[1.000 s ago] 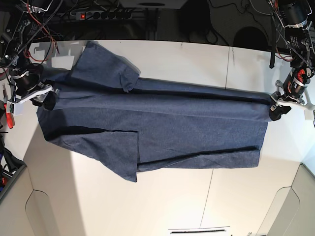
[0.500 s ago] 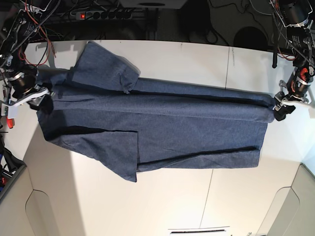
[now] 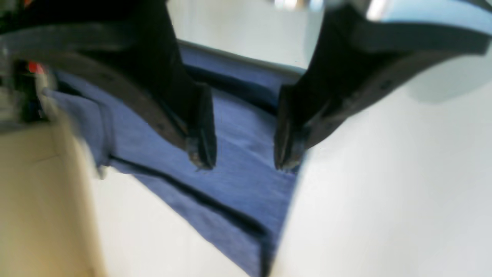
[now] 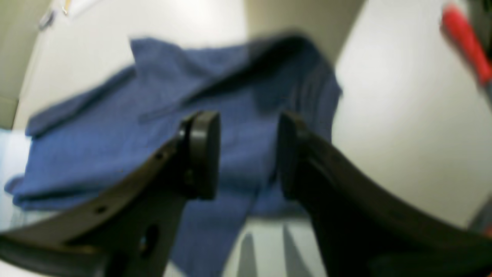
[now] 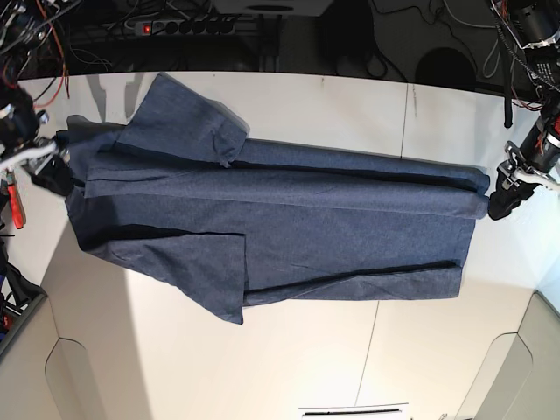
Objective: Layout the t-shirt on the table in an organized manner, then fold the t-shirt properly
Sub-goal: 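Release the folded edge with both grippers, then move the right gripper down to the shirt's folded end near the print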
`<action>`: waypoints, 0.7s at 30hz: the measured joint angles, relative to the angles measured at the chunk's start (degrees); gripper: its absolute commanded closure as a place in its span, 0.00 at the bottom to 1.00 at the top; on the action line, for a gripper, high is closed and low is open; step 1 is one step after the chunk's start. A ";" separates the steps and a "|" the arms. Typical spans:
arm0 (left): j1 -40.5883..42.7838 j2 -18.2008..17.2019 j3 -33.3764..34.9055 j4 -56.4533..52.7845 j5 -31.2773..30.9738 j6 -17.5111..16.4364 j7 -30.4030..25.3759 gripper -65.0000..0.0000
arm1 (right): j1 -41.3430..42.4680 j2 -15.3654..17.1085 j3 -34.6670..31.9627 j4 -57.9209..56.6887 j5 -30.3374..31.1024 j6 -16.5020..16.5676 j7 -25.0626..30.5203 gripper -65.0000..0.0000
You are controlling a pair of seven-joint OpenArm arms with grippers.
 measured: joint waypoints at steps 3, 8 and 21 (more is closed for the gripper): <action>0.22 -0.02 0.00 0.00 -5.99 0.00 3.17 0.56 | -4.81 0.02 0.04 -0.07 1.62 -0.11 -0.24 0.64; 0.31 -0.04 0.98 0.00 -6.49 0.00 5.05 0.56 | -10.84 -0.39 0.00 -0.07 3.56 0.11 -0.13 0.64; 0.46 0.13 15.02 0.00 -6.54 0.00 4.09 0.56 | -11.69 -5.68 -9.20 -13.49 0.42 0.52 10.19 0.63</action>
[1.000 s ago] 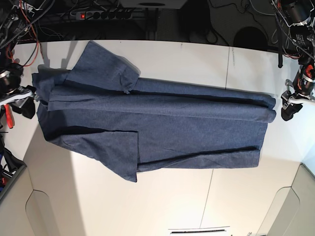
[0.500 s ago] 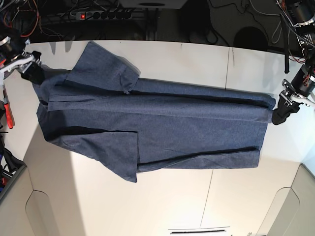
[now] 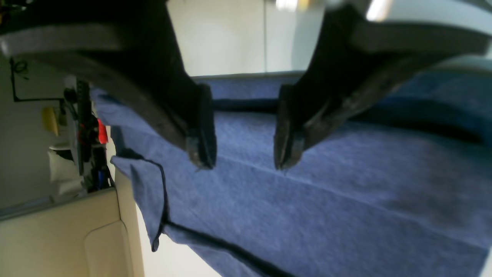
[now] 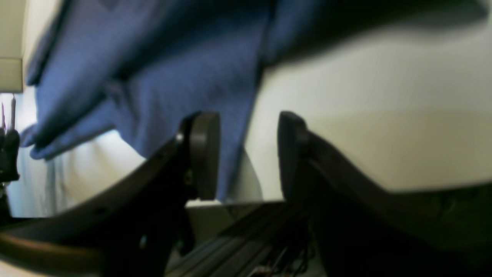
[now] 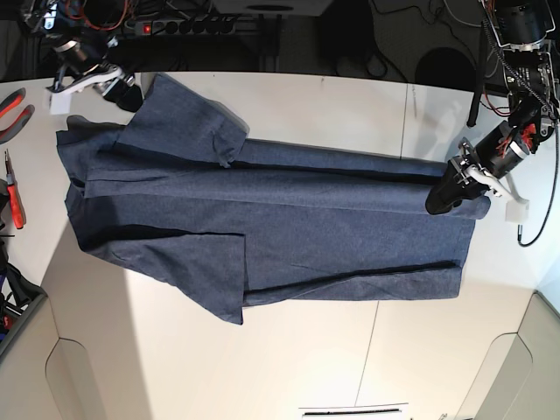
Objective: Layout the t-shirt on the table in an organized manner, then fold the t-shirt properly
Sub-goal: 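Move the right gripper down to the shirt's folded end near the print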
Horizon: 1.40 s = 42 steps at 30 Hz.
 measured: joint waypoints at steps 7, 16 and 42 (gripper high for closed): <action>0.00 -0.11 0.11 0.00 1.51 0.00 -2.45 0.56 | 3.21 0.42 -5.66 -7.54 2.10 0.90 1.46 0.63; 0.00 -0.04 0.15 0.00 2.08 0.00 -2.75 0.56 | 3.17 0.52 -15.21 -7.37 0.09 0.63 -1.18 1.00; 0.00 0.00 0.15 0.02 2.03 0.00 -2.99 0.56 | 23.96 0.33 -17.42 -0.66 -8.00 0.15 -2.47 1.00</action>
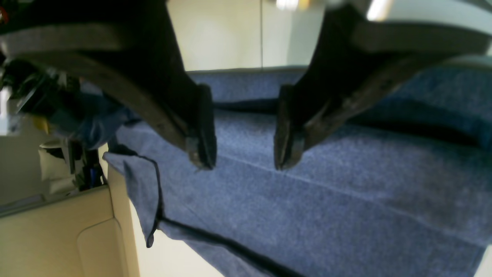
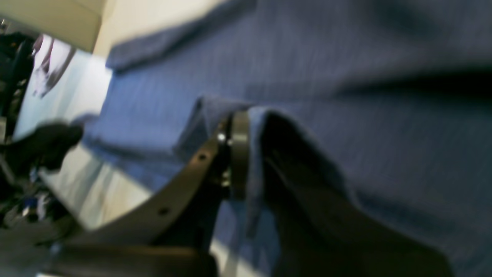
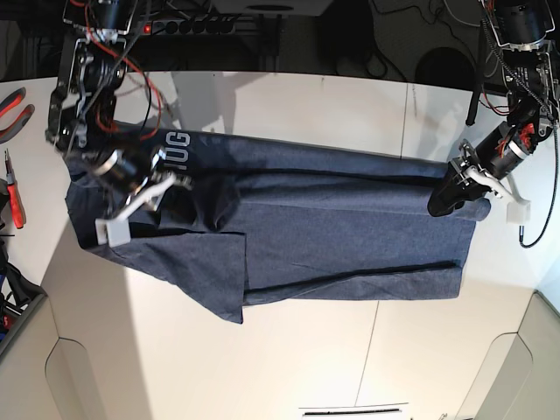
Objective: Layout the t-shirt on the table in an organized manner, then fold the t-shirt properly
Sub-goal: 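Move the right gripper down to the shirt's folded end near the print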
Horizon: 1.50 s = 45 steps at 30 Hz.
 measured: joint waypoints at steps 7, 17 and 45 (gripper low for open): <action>-0.17 -0.02 0.00 0.00 0.00 0.00 0.00 0.56 | 4.37 -0.04 -0.02 -0.02 -4.57 0.07 0.28 0.88; -0.17 -0.02 0.00 0.00 0.04 0.00 0.00 0.56 | 4.74 -0.02 -0.07 0.00 -5.79 0.09 1.70 0.59; -0.31 0.00 0.00 0.00 0.02 0.00 -0.02 0.56 | 5.42 21.49 -13.38 0.00 -56.04 -1.40 18.88 0.59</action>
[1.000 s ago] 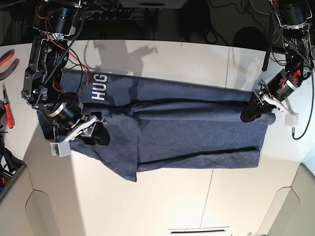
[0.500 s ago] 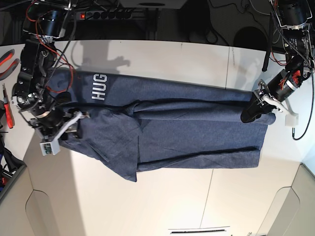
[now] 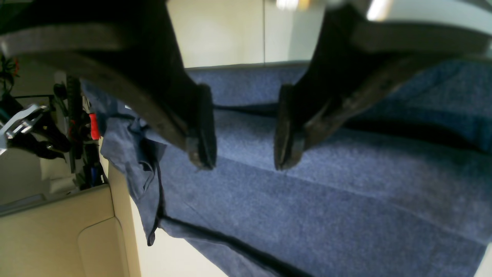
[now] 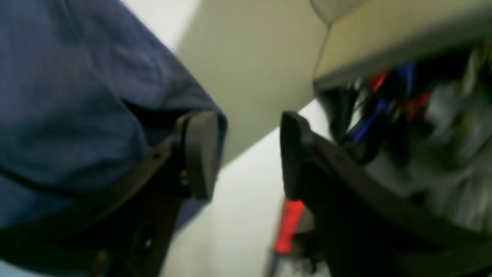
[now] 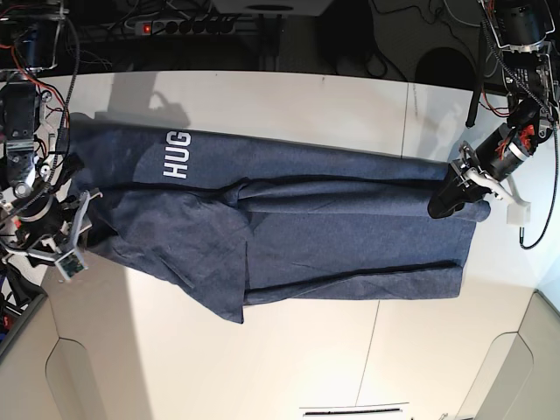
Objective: Layout the t-shirt on the table in an organized manner, then fold the t-shirt properly
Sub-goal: 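Move the right gripper down to the shirt's folded end near the print, then grasp the shirt end with the right gripper and tuck it inward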
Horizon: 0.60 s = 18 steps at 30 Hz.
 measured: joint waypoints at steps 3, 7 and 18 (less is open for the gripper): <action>-0.02 0.00 0.00 0.00 0.02 0.00 0.02 0.56 | -0.04 2.36 -7.23 0.00 -2.54 0.35 0.07 0.59; -0.02 0.00 0.00 0.00 0.04 0.00 0.02 0.56 | 0.33 2.80 -13.25 0.00 -6.51 0.52 0.35 0.59; -0.02 0.00 0.00 0.00 2.93 0.00 0.02 0.56 | 6.93 2.95 -14.75 -6.14 -12.59 1.53 0.46 0.62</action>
